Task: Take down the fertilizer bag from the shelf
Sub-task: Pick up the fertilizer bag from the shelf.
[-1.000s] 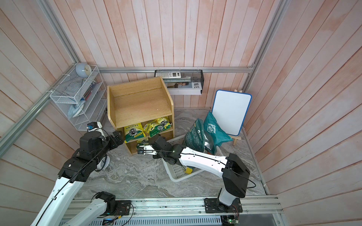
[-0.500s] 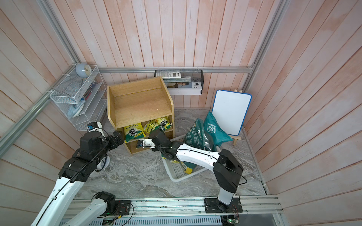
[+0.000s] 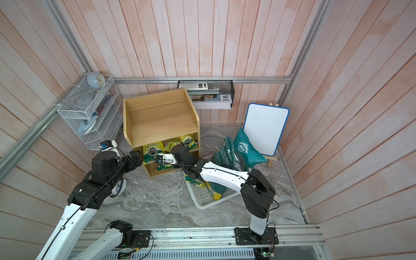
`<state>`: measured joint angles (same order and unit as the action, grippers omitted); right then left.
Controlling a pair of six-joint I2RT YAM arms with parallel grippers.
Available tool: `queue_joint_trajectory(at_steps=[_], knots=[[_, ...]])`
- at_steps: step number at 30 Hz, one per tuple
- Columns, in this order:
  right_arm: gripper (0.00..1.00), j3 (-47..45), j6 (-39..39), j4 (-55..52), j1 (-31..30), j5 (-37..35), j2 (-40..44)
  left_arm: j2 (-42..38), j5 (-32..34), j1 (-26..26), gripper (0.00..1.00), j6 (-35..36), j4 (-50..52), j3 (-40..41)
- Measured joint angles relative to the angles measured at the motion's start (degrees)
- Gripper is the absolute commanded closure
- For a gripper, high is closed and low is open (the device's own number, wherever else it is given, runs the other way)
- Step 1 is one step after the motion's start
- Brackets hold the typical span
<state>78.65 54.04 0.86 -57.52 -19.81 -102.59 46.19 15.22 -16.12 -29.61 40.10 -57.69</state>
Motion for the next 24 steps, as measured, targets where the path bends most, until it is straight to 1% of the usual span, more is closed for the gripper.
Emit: queue_joint_trajectory(at_steps=[5, 13, 24], knots=[[1.00, -0.02, -2.67, -1.60, -0.35, 0.61, 1.79, -0.04, 0.02, 0.00, 0.00, 0.02, -0.28, 0.61], [1.00, -1.66, -9.33, -3.50, -0.66, 4.57, 11.85, -0.52, 0.02, 0.04, 0.00, -0.02, -0.96, 1.55], [1.00, -4.15, -15.02, -5.31, -2.54, 6.51, 19.82, -0.79, 0.00, 0.11, 0.00, -0.20, -1.11, 1.57]])
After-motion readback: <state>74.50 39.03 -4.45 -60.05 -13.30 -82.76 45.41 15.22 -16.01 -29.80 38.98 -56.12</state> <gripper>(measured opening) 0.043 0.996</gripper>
